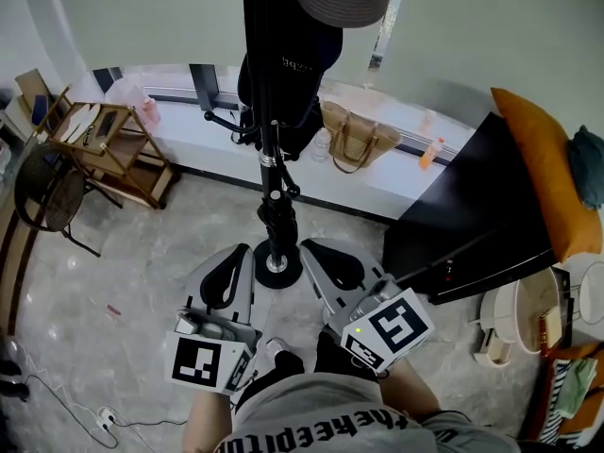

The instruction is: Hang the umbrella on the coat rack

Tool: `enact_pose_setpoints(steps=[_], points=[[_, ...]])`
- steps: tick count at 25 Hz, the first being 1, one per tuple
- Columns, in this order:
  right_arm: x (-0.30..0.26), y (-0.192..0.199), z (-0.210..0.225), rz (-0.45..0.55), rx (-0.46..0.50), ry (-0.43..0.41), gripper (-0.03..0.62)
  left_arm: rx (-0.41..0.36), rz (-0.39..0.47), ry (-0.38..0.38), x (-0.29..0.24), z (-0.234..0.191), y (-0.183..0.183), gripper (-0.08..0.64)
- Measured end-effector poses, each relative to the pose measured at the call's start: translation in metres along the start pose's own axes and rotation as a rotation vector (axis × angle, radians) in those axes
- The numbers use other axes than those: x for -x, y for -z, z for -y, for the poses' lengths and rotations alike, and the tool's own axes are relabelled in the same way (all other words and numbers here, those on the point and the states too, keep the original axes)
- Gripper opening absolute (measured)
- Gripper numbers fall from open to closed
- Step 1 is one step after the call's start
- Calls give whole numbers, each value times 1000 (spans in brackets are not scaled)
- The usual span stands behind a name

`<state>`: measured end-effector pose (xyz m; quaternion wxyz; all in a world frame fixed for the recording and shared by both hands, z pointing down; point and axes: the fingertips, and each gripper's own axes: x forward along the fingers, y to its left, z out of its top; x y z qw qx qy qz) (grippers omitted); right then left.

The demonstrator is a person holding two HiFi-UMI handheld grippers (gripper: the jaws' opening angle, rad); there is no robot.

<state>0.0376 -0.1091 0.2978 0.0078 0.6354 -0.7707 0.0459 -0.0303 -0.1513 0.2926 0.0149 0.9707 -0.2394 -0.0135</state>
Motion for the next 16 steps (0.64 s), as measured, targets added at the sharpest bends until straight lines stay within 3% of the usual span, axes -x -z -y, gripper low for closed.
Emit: enact_pose_setpoints(steps=[16], points=[[-15,-1,-6,-15,13,-5,12,16,4,-5,1,-14,2,15]])
